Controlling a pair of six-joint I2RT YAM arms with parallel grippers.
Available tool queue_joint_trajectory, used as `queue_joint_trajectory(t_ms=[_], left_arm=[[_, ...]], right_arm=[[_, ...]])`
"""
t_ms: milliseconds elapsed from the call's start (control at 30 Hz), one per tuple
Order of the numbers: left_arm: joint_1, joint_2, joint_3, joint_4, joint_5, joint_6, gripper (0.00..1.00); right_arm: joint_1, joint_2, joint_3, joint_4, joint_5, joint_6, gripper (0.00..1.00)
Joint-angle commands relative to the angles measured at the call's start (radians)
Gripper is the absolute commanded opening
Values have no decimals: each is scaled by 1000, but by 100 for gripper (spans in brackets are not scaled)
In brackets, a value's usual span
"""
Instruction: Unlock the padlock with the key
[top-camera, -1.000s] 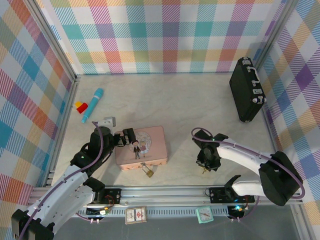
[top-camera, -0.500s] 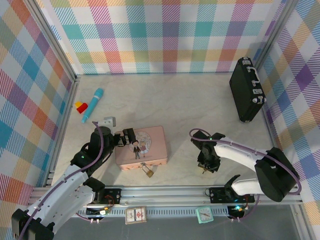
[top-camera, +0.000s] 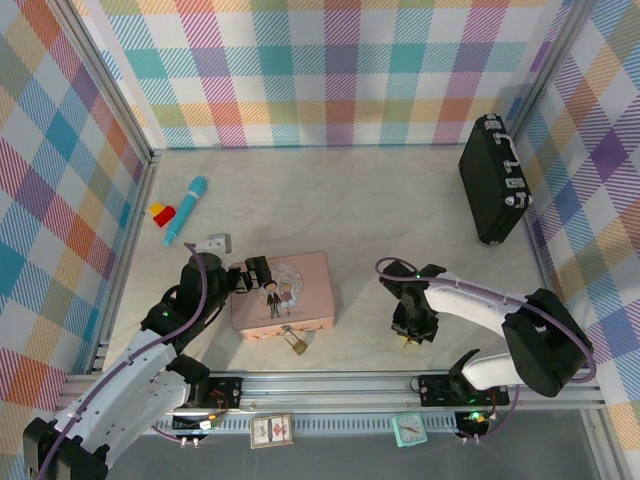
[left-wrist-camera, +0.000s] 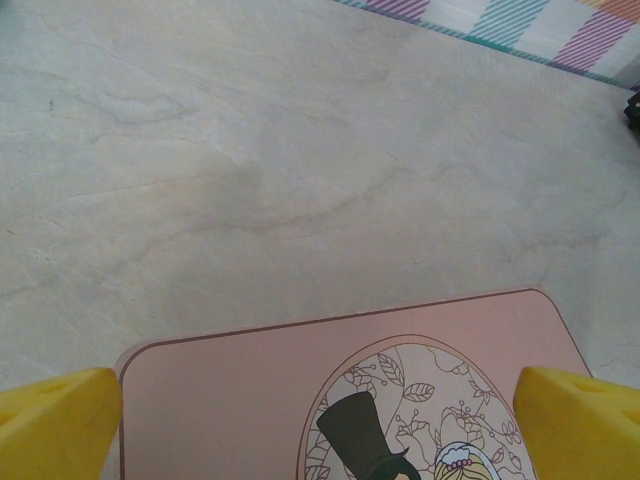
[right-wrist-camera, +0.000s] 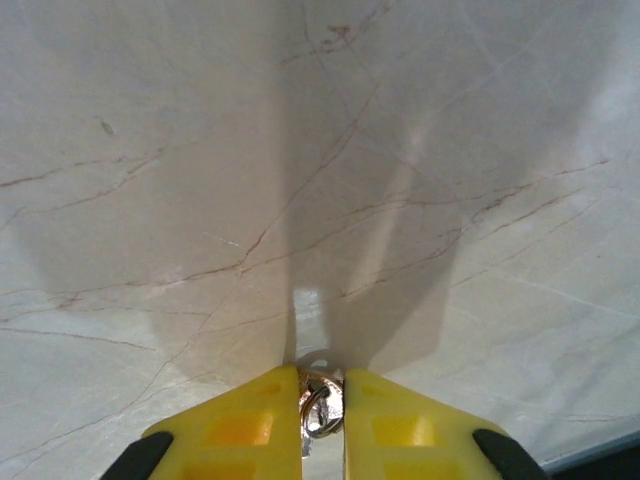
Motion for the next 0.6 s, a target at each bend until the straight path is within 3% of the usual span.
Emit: queue_joint_trajectory(t_ms=[0,567], left_arm=[[-10,4,2,18,-10,5,100],[-10,14,3,18,-13,6,100]], right_arm=[[6,-12,2,-7,-4,5,13],[7,-62,-32,33,-42,32,2]])
